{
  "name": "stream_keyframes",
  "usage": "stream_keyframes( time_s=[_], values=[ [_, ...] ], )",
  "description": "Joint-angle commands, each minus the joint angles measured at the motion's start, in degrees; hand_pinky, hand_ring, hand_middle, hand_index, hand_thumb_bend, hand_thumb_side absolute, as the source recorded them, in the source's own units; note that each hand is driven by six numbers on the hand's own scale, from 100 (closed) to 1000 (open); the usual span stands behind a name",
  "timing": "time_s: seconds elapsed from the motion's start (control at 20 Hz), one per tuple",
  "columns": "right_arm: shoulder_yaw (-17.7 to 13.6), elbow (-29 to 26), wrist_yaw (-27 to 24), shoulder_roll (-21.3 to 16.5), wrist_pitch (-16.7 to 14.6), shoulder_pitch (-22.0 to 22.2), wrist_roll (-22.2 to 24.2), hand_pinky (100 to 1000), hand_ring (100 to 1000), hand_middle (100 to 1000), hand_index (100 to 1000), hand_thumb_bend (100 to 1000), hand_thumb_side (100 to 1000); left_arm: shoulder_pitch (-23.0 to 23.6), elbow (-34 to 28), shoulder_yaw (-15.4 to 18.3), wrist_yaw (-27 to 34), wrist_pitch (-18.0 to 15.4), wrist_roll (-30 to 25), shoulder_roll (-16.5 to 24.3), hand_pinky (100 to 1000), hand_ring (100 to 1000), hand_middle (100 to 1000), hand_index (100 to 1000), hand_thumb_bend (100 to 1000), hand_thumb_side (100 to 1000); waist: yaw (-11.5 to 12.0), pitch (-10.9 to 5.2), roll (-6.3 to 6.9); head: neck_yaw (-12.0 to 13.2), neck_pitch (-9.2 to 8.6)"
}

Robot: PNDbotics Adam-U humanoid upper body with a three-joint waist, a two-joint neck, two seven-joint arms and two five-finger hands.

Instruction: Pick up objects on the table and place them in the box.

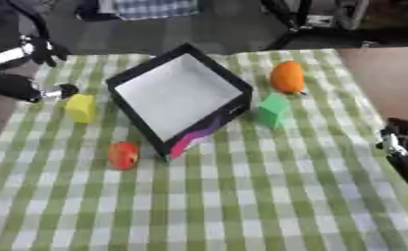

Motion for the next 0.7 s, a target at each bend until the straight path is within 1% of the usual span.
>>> stream_keyframes(
  time_s=[0.05, 0.15, 0.3, 0.35, 0.5, 0.65, 0.7],
  values=[
    [-0.2, -0.7, -0.1, -1.2, -0.1, -0.6, 0.1, 779, 541, 603, 783, 100, 542, -4.8, 4.7, -0.3, -3.4, -1.6, -3.3, -0.2, 817, 764, 786, 906, 510, 576, 0.3, -1.03, -0.65, -0.4, -0.11],
    [-0.3, -0.6, -0.1, -1.1, -0.1, -0.6, 0.0, 779, 541, 603, 783, 100, 542, -6.8, 7.8, -0.1, -5.3, -2.9, -5.2, -1.5, 818, 765, 786, 906, 521, 563, 0.5, -1.04, -0.80, -0.6, -0.11],
    [-0.4, -0.6, -0.2, -1.1, -0.1, -0.6, 0.0, 779, 541, 603, 783, 100, 542, -8.6, 12.1, 0.5, -7.9, -5.4, -7.7, -3.3, 822, 769, 790, 905, 549, 546, 0.6, -1.04, -0.98, -0.8, -0.11],
    [-0.4, -0.6, -0.2, -1.1, -0.1, -0.6, -0.1, 779, 541, 603, 783, 100, 542, -9.1, 13.6, 0.7, -8.8, -6.2, -8.0, -3.7, 823, 770, 790, 906, 556, 527, 0.6, -1.03, -1.02, -0.8, -0.11],
    [-0.3, -0.6, -0.2, -1.0, -0.1, -0.6, 0.1, 779, 541, 603, 783, 100, 542, -10.2, 17.5, 0.7, -11.5, -8.1, -7.6, -5.4, 826, 774, 793, 907, 593, 489, 0.7, -1.01, -1.14, -0.8, -0.11],
    [-0.2, -0.6, -0.3, -0.9, -0.1, -0.7, 0.2, 779, 541, 603, 783, 100, 543, -10.7, 20.1, 0.8, -14.5, -8.4, -5.7, -7.2, 826, 773, 792, 908, 590, 464, 0.6, -0.98, -1.34, -0.8, -0.11],
    [-0.2, -0.6, -0.3, -0.9, -0.1, -0.7, 0.2, 779, 541, 603, 783, 100, 542, -10.8, 20.7, 1.0, -15.4, -8.3, -4.9, -7.7, 826, 775, 791, 909, 581, 420, 0.6, -0.97, -1.43, -0.8, -0.11]
  ],
)
